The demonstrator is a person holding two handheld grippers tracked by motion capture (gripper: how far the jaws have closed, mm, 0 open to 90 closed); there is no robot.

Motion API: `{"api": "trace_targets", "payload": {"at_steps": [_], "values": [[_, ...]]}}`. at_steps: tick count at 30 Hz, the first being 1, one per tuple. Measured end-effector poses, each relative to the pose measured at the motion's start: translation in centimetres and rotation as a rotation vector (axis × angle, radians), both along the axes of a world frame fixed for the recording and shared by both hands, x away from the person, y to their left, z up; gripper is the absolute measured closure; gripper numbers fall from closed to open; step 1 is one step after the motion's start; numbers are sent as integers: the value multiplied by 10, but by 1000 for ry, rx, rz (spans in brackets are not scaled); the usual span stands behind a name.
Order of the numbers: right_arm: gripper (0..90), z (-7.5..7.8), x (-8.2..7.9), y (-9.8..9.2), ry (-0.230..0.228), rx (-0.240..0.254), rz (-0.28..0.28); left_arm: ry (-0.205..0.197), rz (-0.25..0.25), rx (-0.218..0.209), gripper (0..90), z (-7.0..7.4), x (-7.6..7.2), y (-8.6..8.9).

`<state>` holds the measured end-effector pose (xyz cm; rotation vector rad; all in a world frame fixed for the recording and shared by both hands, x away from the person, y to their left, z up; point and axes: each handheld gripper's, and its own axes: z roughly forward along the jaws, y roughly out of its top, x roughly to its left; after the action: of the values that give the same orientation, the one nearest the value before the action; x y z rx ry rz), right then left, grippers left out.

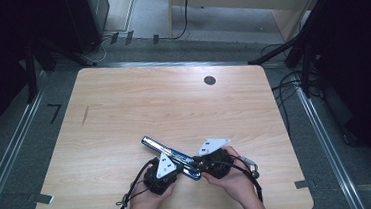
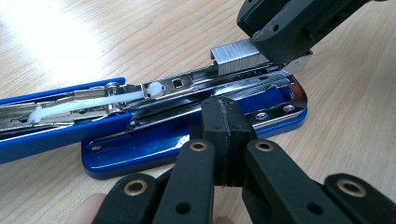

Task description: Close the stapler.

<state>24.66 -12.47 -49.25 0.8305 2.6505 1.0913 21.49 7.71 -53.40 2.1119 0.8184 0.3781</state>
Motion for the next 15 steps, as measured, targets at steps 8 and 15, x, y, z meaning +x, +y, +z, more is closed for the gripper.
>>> {"api": "trace_targets", "payload": {"at_steps": [8,15], "values": [[800,-1,1,1,1,-3,9,1,0,0,900,0,0,0],[800,-2,0,1,6,-9,10,0,0,0,900,0,0,0]]}}
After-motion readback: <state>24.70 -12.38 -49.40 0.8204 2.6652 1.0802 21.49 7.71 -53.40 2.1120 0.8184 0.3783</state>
